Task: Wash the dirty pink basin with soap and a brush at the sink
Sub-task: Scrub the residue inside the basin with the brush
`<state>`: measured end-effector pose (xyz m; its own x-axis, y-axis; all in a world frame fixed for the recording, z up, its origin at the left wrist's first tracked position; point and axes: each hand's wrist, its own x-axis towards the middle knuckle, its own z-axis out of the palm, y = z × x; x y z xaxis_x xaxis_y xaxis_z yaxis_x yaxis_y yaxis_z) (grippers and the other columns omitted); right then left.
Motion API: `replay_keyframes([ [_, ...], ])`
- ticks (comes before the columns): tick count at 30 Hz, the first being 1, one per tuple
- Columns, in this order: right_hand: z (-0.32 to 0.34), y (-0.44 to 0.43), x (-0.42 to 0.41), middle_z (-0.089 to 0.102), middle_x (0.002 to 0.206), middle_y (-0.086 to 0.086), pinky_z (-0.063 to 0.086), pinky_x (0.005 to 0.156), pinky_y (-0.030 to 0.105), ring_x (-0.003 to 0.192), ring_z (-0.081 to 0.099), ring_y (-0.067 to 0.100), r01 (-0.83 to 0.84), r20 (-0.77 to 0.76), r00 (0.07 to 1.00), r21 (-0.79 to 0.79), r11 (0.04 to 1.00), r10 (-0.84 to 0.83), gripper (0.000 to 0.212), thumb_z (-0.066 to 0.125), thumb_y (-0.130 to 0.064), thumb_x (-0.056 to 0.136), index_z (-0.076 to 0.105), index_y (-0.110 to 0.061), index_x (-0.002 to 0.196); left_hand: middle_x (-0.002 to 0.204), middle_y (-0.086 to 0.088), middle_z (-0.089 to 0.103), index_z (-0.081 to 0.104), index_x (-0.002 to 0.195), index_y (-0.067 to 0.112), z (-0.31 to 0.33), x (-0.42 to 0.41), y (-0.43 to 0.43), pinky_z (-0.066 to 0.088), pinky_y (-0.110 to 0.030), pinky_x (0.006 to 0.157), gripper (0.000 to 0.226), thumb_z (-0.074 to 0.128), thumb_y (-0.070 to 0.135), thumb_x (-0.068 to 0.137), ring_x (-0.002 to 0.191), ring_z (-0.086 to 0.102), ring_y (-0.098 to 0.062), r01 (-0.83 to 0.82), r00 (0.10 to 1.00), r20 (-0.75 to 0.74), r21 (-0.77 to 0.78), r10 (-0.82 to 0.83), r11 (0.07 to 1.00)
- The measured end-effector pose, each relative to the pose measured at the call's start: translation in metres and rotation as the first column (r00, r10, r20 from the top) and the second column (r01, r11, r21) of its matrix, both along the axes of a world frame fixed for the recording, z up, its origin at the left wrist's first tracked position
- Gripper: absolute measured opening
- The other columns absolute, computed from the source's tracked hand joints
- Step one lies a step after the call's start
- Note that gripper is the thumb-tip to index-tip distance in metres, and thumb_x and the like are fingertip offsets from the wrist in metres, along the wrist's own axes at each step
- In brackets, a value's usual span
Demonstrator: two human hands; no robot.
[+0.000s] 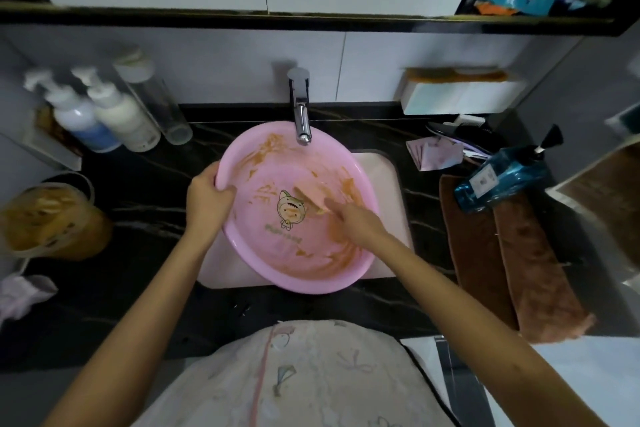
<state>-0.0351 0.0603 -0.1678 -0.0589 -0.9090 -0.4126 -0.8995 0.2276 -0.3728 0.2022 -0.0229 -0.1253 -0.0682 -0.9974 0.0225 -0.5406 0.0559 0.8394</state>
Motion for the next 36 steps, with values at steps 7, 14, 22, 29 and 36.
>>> replay_keyframes([
  [7, -0.022, -0.056, 0.020, 0.048, 0.114, 0.011, 0.040, 0.062, 0.035, 0.084, 0.057, 0.029, -0.225, -0.218, 0.955, -0.090, 0.970, 0.201, 0.060, 0.039, -0.011, 0.097, 0.020, -0.035, 0.149, 0.097, -0.009, 0.066, 0.064, 0.114, 0.007, -0.007, 0.001, 0.001, 0.051, -0.027, 0.070, 0.041, 0.052, -0.008, 0.077, 0.090, 0.063, -0.022, 0.018, 0.999, -0.050, 0.022, -0.016, 1.000],
  [14, -0.005, -0.064, -0.042, 0.054, 0.118, 0.005, 0.041, 0.073, 0.030, 0.100, 0.060, 0.026, -0.148, -0.438, 0.883, 0.088, 0.985, 0.172, 0.038, 0.039, -0.024, 0.100, 0.043, -0.026, 0.137, 0.099, -0.005, 0.065, 0.061, 0.118, 0.008, -0.009, -0.002, 0.000, 0.050, -0.023, 0.071, 0.043, 0.053, -0.008, 0.078, 0.091, 0.061, -0.018, -0.012, 0.998, -0.070, 0.004, 0.012, 1.000],
  [22, 0.028, -0.098, -0.062, 0.060, 0.104, 0.003, 0.042, 0.071, 0.028, 0.086, 0.059, 0.020, -0.325, -0.582, 0.695, 0.270, 0.907, 0.422, 0.031, 0.049, -0.017, 0.095, 0.055, -0.019, 0.125, 0.115, -0.009, 0.063, 0.056, 0.127, 0.011, -0.008, -0.008, -0.006, 0.047, -0.025, 0.085, 0.060, 0.049, -0.014, 0.073, 0.104, 0.059, -0.019, 0.044, 0.998, -0.033, -0.026, -0.045, 0.999],
  [29, 0.035, -0.098, -0.059, 0.053, 0.099, 0.005, 0.040, 0.067, 0.028, 0.076, 0.053, 0.019, -0.379, -0.650, 0.639, 0.198, 0.904, 0.410, 0.038, 0.047, -0.015, 0.095, 0.046, -0.022, 0.133, 0.099, 0.000, 0.064, 0.060, 0.119, 0.013, 0.001, -0.019, -0.010, 0.044, -0.014, 0.072, 0.055, 0.048, -0.013, 0.072, 0.091, 0.060, -0.015, 0.022, 1.000, 0.001, -0.088, -0.022, 0.996],
  [36, 0.033, -0.103, -0.066, 0.057, 0.096, 0.005, 0.039, 0.066, 0.028, 0.079, 0.056, 0.020, -0.412, -0.663, 0.601, 0.221, 0.884, 0.446, 0.032, 0.049, -0.016, 0.095, 0.051, -0.017, 0.127, 0.097, -0.001, 0.064, 0.060, 0.118, 0.010, 0.000, -0.020, -0.009, 0.043, -0.006, 0.070, 0.053, 0.048, -0.015, 0.073, 0.089, 0.060, -0.014, 0.028, 0.999, -0.017, -0.086, -0.029, 0.996],
])
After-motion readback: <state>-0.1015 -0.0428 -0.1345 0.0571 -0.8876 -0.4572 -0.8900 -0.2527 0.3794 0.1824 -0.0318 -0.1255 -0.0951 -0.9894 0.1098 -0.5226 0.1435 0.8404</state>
